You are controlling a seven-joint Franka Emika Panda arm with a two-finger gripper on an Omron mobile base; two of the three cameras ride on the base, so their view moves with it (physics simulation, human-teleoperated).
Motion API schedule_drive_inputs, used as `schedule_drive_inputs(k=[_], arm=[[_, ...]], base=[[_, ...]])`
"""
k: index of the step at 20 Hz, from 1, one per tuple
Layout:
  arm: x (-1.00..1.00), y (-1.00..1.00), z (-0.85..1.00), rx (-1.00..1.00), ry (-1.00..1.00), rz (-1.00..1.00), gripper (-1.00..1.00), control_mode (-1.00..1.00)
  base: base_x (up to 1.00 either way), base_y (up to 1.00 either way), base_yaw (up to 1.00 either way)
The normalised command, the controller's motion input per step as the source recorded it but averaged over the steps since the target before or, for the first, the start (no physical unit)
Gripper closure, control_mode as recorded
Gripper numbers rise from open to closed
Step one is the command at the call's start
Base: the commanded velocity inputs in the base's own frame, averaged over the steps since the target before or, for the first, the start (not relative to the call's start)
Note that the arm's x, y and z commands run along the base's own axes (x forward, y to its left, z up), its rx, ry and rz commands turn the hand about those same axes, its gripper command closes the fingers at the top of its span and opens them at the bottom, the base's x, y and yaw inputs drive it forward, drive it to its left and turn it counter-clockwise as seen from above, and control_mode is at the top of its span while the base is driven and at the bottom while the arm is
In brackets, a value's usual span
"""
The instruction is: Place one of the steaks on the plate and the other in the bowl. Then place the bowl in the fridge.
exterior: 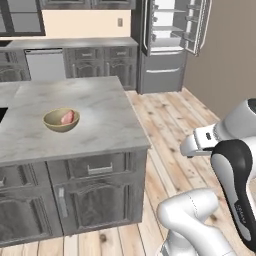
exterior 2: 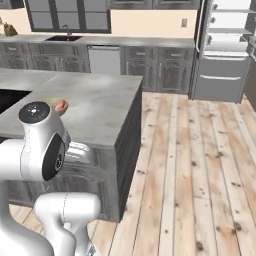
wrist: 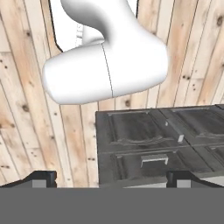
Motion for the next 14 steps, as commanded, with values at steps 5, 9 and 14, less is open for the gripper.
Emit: schedule_drive_inputs(k=[5,9,14], arm=[[0.00,0.00,0.00,0.00,0.00,0.00,-1.00,1.00],[0.00,0.00,0.00,0.00,0.00,0.00,-1.00,1.00],[0.00,0.00,0.00,0.00,0.00,0.00,-1.00,1.00]], base=[[0.14,0.60,-0.04],[0.18,0.57,-0.09],[0.19,0.51,-0.21]])
